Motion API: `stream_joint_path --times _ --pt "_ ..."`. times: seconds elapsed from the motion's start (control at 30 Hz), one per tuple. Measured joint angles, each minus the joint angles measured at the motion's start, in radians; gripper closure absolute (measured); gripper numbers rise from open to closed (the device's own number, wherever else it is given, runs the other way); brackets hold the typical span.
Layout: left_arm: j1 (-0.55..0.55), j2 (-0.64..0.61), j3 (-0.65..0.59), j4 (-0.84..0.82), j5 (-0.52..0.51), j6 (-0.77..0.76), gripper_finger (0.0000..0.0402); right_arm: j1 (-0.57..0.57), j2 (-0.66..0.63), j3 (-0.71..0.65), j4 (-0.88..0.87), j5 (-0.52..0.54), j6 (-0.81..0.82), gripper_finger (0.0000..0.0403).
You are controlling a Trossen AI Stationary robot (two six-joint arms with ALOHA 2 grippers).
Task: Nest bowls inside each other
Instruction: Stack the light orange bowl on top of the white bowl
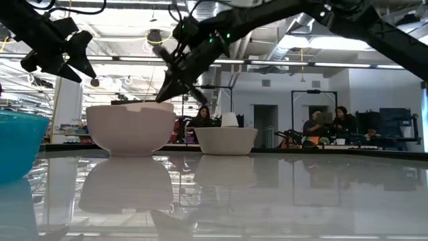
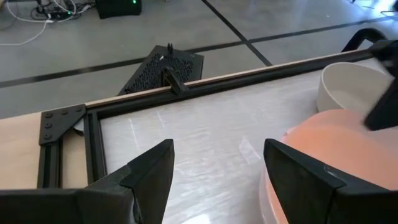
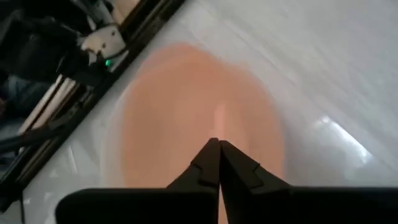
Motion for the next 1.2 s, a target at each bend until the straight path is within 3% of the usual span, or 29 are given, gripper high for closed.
stream_joint_path --times 0.4,0.63,0.77,0.97,1.2 --pt "0.000 0.000 0.000 -0.001 0.018 0.000 0.0164 -0.018 0.030 0.001 0.059 -0.025 0.010 0.0372" --pt "0.000 0.000 0.000 -0.001 0.061 -0.003 0.0164 -0.025 -0.045 0.002 -0.061 -0.025 -0.050 0.0376" --pt "0.000 0.022 -0.009 0.027 0.188 -0.029 0.0164 -0.063 -0.113 0.002 -0.245 -0.014 -0.136 0.0368" --pt "0.000 0.079 -0.131 0.298 0.503 0.063 0.0164 -0.119 -0.206 0.002 -0.489 0.052 -0.242 0.0376" --pt "0.000 0.057 -0.196 0.331 0.502 0.116 0.0164 -0.165 -0.280 0.001 -0.533 0.092 -0.276 0.0369"
